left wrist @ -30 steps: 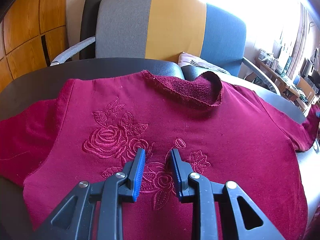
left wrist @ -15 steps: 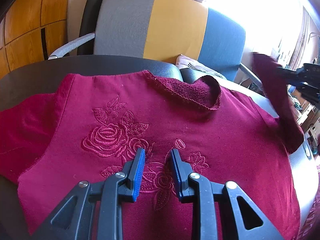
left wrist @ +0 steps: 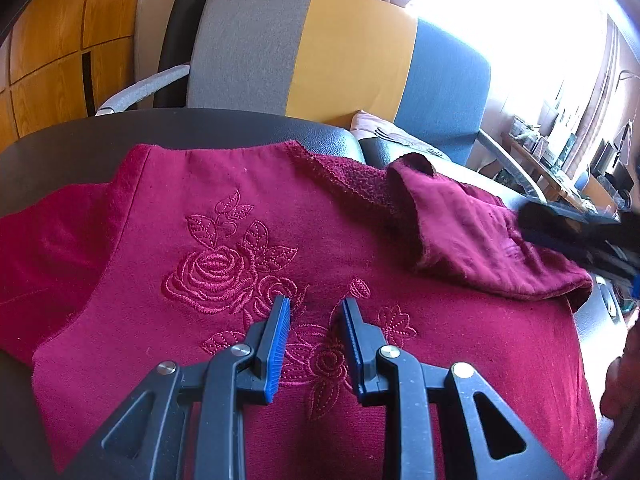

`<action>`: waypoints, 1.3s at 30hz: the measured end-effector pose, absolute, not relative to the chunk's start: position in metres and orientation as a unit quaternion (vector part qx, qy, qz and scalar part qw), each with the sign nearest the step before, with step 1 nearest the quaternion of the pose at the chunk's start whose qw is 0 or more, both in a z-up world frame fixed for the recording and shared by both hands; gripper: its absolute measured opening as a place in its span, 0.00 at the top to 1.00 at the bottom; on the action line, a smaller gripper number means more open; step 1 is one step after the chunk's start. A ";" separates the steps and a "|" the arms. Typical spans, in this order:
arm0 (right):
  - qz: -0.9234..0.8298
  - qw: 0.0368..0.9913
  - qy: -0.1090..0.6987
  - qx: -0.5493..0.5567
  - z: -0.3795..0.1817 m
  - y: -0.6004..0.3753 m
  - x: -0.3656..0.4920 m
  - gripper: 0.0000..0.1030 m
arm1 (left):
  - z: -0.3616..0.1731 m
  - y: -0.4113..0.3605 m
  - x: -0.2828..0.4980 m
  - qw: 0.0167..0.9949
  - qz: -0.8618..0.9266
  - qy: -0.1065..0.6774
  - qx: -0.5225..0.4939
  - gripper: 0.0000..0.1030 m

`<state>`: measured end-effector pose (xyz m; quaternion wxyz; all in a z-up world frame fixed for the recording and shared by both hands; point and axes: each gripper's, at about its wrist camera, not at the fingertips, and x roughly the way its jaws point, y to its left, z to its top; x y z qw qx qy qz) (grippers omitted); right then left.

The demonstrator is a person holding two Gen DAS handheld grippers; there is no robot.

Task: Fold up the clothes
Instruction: 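Fold the held sleeve across the sweatshirt body with the right gripper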

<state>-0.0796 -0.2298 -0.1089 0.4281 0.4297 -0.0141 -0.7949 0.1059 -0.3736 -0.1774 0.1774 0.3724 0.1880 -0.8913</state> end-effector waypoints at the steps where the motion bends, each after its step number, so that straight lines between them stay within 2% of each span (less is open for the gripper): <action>1: -0.796 0.426 -0.013 0.430 -0.112 -0.219 -0.074 0.67 | -0.177 -0.374 0.106 0.177 -0.891 0.188 0.373 0.75; 5: -0.806 0.406 0.012 0.431 -0.128 -0.183 -0.050 0.67 | -0.174 -0.376 0.105 0.172 -0.889 0.200 0.375 0.75; 6: -0.808 0.398 0.022 0.434 -0.135 -0.177 -0.047 0.67 | -0.172 -0.377 0.104 0.168 -0.887 0.208 0.376 0.71; 10: -0.819 0.385 0.037 0.423 -0.159 -0.155 -0.035 0.66 | -0.164 -0.384 0.094 0.115 -0.879 0.271 0.375 0.70; 16: -0.809 0.412 0.009 0.420 -0.162 -0.146 -0.035 0.52 | -0.156 -0.384 0.049 0.057 -0.864 0.320 0.385 0.67; 18: -0.806 0.417 0.000 0.420 -0.162 -0.144 -0.035 0.51 | -0.161 -0.381 0.036 0.052 -0.855 0.325 0.400 0.67; 21: -0.802 0.424 -0.011 0.420 -0.163 -0.142 -0.036 0.49 | -0.171 -0.378 0.016 0.052 -0.840 0.335 0.424 0.70; 23: -0.799 0.430 -0.018 0.420 -0.163 -0.142 -0.036 0.46 | -0.172 -0.376 0.009 0.053 -0.836 0.343 0.425 0.84; 24: -0.797 0.432 -0.022 0.420 -0.163 -0.142 -0.037 0.44 | -0.169 -0.374 0.007 0.052 -0.837 0.344 0.421 0.94; 32: -0.788 0.445 -0.045 0.423 -0.165 -0.139 -0.039 0.41 | -0.095 -0.385 0.050 0.029 -0.883 0.357 0.303 0.95; 39: -0.781 0.454 -0.059 0.426 -0.166 -0.140 -0.039 0.37 | -0.111 -0.417 0.092 0.090 -0.880 0.349 0.309 0.95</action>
